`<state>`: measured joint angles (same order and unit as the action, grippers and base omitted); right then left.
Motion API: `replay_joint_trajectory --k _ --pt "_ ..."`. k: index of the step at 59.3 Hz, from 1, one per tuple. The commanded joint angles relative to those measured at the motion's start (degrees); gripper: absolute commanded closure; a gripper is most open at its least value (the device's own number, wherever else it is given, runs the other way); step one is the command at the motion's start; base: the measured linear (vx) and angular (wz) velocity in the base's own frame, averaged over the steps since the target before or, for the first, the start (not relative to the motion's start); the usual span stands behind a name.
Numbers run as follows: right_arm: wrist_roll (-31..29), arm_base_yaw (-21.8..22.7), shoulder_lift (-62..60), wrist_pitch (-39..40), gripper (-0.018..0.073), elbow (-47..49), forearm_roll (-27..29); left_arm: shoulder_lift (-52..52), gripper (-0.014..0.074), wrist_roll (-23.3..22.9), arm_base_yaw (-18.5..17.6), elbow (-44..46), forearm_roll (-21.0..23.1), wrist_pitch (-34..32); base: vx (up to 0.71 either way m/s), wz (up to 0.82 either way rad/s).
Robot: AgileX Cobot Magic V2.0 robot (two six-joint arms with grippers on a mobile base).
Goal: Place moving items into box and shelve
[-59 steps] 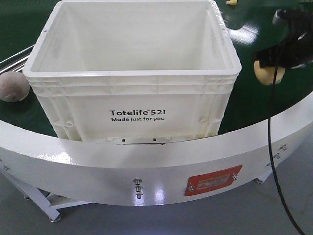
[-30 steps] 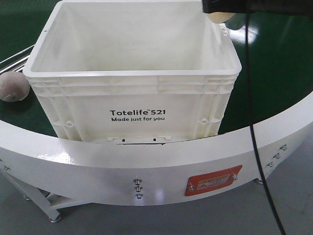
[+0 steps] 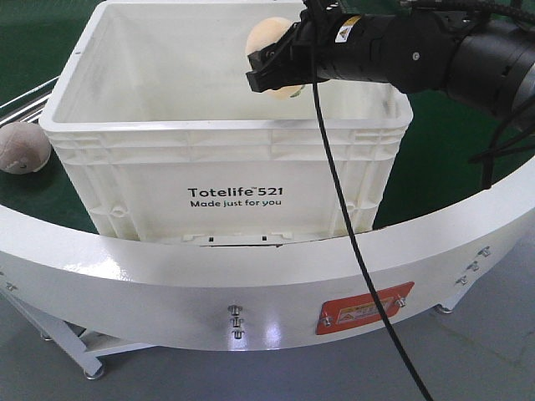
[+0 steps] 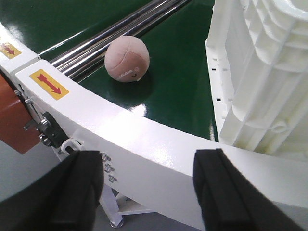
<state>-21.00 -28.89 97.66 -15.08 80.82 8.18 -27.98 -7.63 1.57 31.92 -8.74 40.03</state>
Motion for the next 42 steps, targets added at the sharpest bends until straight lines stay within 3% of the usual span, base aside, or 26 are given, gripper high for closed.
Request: replay_joint_trajectory --k 1,14,20,27,42 --pt "0.14 0.11 -3.25 4.83 -0.0080 1.89 0.22 -0.67 0.0078 -0.47 0.07 1.64 -0.44 -3.60 0.00 0.00" --pt "0.14 0.22 -8.28 1.31 -0.0064 1.89 -0.45 -0.67 0.0078 -0.47 0.07 1.64 -0.44 -3.53 0.00 0.00" --pt "0.65 0.22 -12.80 -4.22 -0.0028 1.89 -0.45 -0.67 0.0078 -0.47 0.07 1.64 -0.44 -3.53 0.00 0.00" --pt "7.29 0.22 -18.80 -12.77 0.0005 1.12 -0.75 -0.67 0.0078 -0.47 0.07 1.64 -0.49 -3.76 0.00 0.00" --pt "8.15 0.22 -33.58 -13.06 0.0013 -14.52 -4.04 -0.67 0.0078 -0.47 0.07 1.64 -0.49 -3.73 0.00 0.00"
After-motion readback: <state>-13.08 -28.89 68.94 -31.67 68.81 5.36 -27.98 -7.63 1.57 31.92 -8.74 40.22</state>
